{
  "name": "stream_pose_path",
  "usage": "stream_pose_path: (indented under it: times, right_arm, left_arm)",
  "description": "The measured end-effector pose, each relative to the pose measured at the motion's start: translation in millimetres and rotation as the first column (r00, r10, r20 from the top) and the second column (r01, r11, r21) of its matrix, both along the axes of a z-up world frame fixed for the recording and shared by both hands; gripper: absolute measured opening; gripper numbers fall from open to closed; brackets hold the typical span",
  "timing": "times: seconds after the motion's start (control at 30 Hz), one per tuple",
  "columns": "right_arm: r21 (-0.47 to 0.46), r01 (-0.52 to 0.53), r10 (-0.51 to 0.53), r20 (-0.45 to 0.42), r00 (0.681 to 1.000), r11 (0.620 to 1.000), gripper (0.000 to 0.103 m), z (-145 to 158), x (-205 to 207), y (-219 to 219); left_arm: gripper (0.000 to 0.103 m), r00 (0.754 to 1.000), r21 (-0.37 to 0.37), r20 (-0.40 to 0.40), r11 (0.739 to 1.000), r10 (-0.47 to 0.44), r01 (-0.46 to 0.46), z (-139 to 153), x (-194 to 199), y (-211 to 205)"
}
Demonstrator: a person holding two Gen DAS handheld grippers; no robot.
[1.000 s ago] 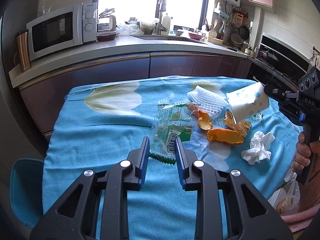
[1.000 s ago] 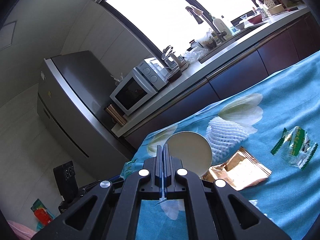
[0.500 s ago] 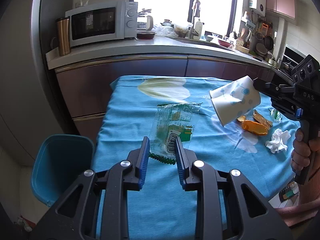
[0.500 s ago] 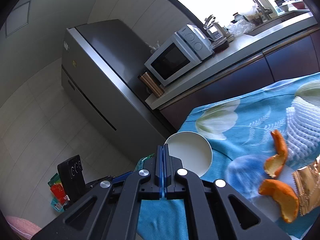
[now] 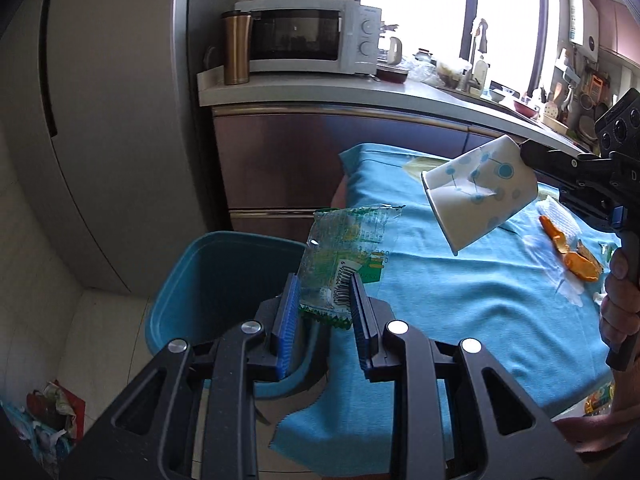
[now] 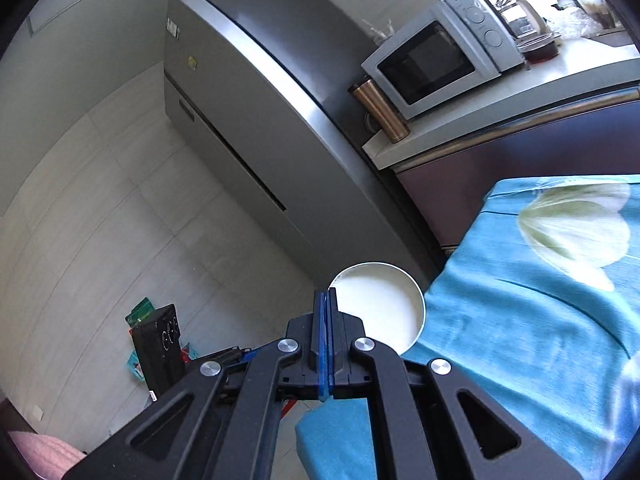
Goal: Collect trash
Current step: 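Carry the clear wrapper and patterned cup over to the teal bin, then open both tools over the teal bin to drop wrapper and cup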
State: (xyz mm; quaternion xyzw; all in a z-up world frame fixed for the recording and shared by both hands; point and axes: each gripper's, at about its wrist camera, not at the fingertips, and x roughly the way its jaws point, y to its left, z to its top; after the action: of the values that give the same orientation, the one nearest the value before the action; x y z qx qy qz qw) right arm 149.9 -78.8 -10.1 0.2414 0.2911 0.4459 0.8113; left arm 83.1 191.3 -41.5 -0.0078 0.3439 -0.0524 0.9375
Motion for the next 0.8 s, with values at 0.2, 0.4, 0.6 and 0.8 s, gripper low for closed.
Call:
stream_pose_path:
  times: [0.2,0.4,0.6,0.8]
  right_arm:
    - [-0.023,-0.077,0.077,-0.019,0.997,0.997,0.000,-4,11,46]
    - [-0.042,-0.130,0.127,-0.055,0.990,0.991,0.000,-14,22,81]
    - [-0.075,-0.173,0.165,-0.107,0.981,0.982,0.000,-27,34,113]
    - [-0.092,-0.197,0.182,-0.151,0.972,0.976,0.000,-38,48,139]
  left_arm:
    - [0.026,0.997,0.016,-0.031,0.997,0.070,-0.070,-13,7,32]
    - [0.026,0.990,0.020,-0.078,0.993,0.118,-0.117,-33,19,55]
    - [0.026,0.981,0.029,-0.125,0.989,0.150,-0.148,-53,36,69]
    - [0.026,0.972,0.041,-0.159,0.985,0.174,-0.170,-70,48,74]
